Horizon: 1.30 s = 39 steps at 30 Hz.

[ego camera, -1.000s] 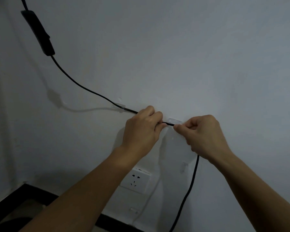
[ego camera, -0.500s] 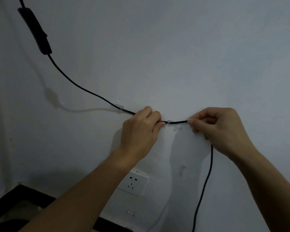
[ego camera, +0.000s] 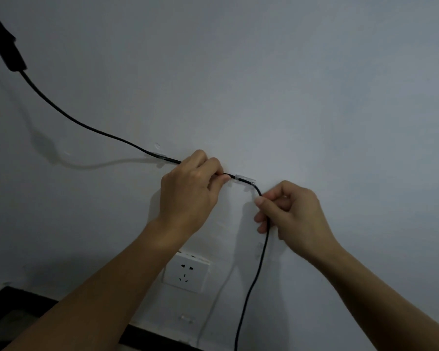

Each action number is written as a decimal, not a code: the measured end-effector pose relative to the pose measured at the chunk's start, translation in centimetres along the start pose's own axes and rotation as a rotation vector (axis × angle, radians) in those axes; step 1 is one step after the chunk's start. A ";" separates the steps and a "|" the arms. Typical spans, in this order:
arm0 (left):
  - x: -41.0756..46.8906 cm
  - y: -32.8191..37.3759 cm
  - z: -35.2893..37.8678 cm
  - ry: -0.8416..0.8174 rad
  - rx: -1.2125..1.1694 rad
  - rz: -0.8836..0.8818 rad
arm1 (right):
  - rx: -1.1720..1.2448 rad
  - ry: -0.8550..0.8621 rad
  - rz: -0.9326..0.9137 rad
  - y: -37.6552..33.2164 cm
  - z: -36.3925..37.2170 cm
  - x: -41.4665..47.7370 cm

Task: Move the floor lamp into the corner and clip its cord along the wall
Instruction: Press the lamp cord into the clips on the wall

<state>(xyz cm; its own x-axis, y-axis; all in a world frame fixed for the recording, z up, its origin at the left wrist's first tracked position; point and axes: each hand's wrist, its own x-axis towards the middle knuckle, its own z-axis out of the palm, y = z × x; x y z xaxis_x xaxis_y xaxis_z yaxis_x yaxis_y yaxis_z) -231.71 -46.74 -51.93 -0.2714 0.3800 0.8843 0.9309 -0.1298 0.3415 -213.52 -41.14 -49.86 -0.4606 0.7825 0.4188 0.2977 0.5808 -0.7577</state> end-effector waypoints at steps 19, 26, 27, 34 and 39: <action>-11.5 0.0 4.6 -0.254 -0.410 -0.346 | -0.294 -0.112 0.123 7.8 -2.6 -5.2; -16.4 3.5 7.1 -1.283 -0.820 -0.798 | -0.046 0.000 0.093 7.0 -2.4 -4.6; -16.3 3.5 7.2 -1.338 -0.871 -0.812 | -0.025 0.010 0.088 6.9 -2.3 -4.5; -15.7 2.7 7.1 -1.150 -0.864 -0.839 | -0.194 0.038 -0.050 6.2 -1.9 -3.6; -15.6 1.8 7.0 -0.999 -0.874 -0.888 | -0.214 -0.006 -0.073 5.2 -1.3 -2.7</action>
<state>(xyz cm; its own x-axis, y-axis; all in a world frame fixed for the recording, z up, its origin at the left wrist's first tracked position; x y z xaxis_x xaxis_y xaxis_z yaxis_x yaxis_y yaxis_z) -224.05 -46.47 -67.30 -0.0372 0.9921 -0.1196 0.0571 0.1216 0.9909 -209.69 -39.93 -54.25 -0.4919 0.7359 0.4652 0.4339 0.6705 -0.6018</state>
